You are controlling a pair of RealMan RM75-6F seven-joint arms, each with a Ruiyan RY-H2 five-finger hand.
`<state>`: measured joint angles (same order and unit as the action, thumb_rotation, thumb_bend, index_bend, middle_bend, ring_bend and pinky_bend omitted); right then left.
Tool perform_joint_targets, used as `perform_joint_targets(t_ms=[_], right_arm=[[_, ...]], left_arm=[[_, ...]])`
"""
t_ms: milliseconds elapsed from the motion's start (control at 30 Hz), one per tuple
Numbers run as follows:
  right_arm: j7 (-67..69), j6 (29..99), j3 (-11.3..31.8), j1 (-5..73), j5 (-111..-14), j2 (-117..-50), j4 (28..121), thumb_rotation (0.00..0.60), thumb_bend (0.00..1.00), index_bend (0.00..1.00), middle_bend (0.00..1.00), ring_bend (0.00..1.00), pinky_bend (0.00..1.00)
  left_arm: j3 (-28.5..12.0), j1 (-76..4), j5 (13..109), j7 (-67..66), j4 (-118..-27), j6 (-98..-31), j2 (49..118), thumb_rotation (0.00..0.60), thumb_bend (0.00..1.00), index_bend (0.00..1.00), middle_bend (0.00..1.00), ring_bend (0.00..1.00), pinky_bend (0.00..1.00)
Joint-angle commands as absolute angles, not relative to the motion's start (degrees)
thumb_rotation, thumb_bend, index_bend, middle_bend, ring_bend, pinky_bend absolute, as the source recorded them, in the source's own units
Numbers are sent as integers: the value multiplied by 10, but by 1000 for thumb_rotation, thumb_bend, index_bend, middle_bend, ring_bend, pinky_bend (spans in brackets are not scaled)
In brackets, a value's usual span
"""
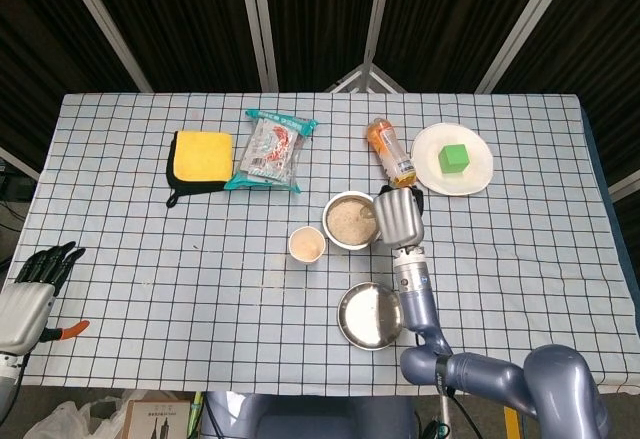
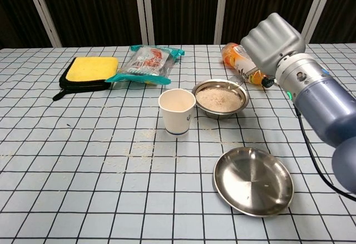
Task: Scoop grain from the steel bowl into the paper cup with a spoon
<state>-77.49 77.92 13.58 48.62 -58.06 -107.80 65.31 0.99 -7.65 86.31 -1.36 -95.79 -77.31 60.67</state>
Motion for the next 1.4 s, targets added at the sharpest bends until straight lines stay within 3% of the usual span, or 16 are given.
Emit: perform_joint_targets(t_ms=[33,300,700,1400], right_arm=[[-783,783,120,498,-606,-1098,613,600,602,690,886,964,1000],[-788,782,88,500,-647,-1134,534,600,603,695,886,964,1000],[-802,768,72,495,-682,-1167,447,600,606,695,886,964,1000],[-809,734,84,481,-698,-1208,434,600,615,709,886,964,1000]], left_arm=[[10,-77,862,-11,-959,-771,605,600,0,0,0,0,0],[11,-80,862,-8,-963,-767,603,600,0,0,0,0,0],[13,-81,864,-6,-966,-767,602,600,0,0,0,0,0],[16,-84,867,5,-968,-763,598,600,0,0,0,0,0]])
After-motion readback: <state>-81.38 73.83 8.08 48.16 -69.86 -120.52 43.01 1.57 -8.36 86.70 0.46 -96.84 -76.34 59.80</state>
